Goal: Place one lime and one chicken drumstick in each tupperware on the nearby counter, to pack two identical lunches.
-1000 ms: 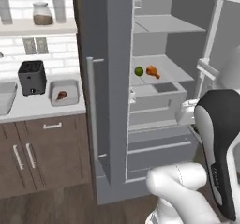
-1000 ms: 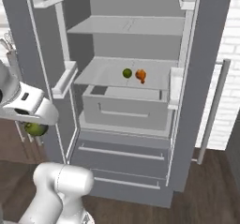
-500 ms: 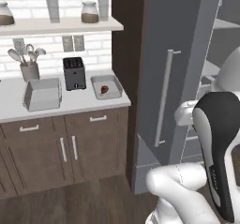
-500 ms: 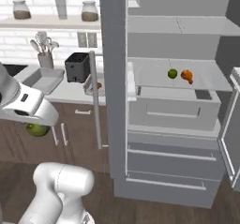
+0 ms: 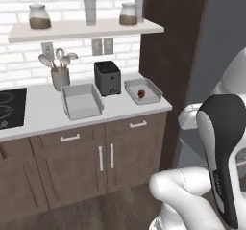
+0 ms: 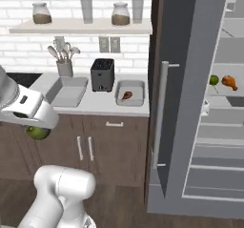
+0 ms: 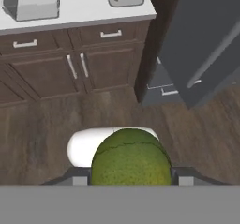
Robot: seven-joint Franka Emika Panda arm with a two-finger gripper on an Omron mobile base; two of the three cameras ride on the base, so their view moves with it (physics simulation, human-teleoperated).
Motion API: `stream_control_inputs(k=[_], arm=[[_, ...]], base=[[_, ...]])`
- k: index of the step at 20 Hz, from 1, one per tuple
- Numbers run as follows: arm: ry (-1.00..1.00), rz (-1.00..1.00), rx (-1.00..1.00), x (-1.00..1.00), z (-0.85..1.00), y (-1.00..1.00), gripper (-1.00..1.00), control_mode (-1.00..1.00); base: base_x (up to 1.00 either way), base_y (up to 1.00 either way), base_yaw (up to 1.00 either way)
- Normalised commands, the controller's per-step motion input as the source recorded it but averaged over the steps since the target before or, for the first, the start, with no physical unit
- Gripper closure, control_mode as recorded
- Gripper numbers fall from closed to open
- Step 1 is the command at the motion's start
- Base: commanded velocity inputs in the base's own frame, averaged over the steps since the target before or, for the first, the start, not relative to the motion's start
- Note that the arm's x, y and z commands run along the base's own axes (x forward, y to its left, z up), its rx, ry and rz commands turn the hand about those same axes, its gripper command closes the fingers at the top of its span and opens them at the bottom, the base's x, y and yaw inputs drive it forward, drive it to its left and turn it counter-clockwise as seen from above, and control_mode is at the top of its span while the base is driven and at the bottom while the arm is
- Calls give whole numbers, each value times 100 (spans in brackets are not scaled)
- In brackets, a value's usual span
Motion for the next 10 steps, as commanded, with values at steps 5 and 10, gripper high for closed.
stream_control_inputs(k=[5, 10], arm=[[0, 0, 0, 0, 0, 0, 100, 100], [0, 0, 0, 0, 0, 0, 100, 100]], base=[[74, 47, -17], [69, 22, -27]])
